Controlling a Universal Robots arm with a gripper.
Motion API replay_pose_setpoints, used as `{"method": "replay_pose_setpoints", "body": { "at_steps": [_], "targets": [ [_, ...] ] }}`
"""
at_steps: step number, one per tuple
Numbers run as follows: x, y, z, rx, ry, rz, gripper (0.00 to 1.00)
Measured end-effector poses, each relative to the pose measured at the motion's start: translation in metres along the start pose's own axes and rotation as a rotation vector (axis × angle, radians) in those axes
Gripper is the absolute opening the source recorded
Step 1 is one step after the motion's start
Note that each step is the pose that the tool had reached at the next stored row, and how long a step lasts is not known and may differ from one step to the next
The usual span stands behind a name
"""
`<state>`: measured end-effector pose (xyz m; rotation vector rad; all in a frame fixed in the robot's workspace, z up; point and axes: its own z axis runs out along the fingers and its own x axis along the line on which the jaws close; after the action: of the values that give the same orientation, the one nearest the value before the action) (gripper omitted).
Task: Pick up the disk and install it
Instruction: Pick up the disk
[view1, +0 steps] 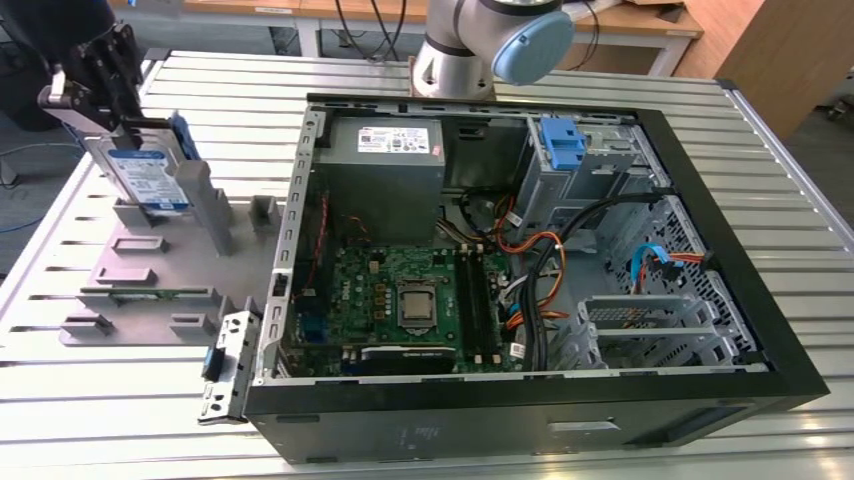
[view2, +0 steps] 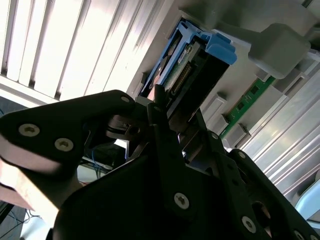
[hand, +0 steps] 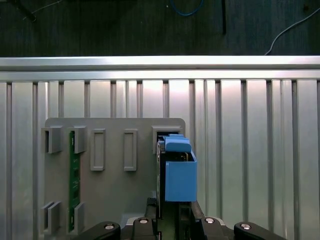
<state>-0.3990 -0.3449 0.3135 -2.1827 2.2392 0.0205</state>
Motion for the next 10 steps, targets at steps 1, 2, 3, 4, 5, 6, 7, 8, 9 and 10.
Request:
{"method": "replay_pose_setpoints", "body": {
  "at_steps": [1, 2, 3, 4, 5, 6, 7, 8, 9, 10],
  "targets": [
    [0.0000, 0.0000, -0.0007, 0.0000, 0.0000, 0.000, 0.35],
    [0.0000, 0.0000, -0.0015, 0.0000, 0.0000, 0.000, 0.35],
    [-0.0001, 0.0000, -0.0022, 0.0000, 0.0000, 0.000, 0.35],
    [-0.0001, 0.0000, -0.0029, 0.0000, 0.0000, 0.000, 0.35],
    [-0.0001, 0.0000, -0.0037, 0.0001, -0.0001, 0.000, 0.35],
    [-0.0001, 0.0000, -0.0046, 0.0001, -0.0001, 0.000, 0.35],
    [-0.0001, 0.0000, -0.0054, 0.0001, -0.0001, 0.000, 0.35],
    [-0.0002, 0.0000, -0.0065, 0.0000, 0.0000, 0.000, 0.35],
    [-0.0002, 0.0000, -0.0077, 0.0000, 0.0000, 0.000, 0.35],
    [-0.0002, 0.0000, -0.0089, 0.0000, 0.0000, 0.000, 0.35]
  ]
}}
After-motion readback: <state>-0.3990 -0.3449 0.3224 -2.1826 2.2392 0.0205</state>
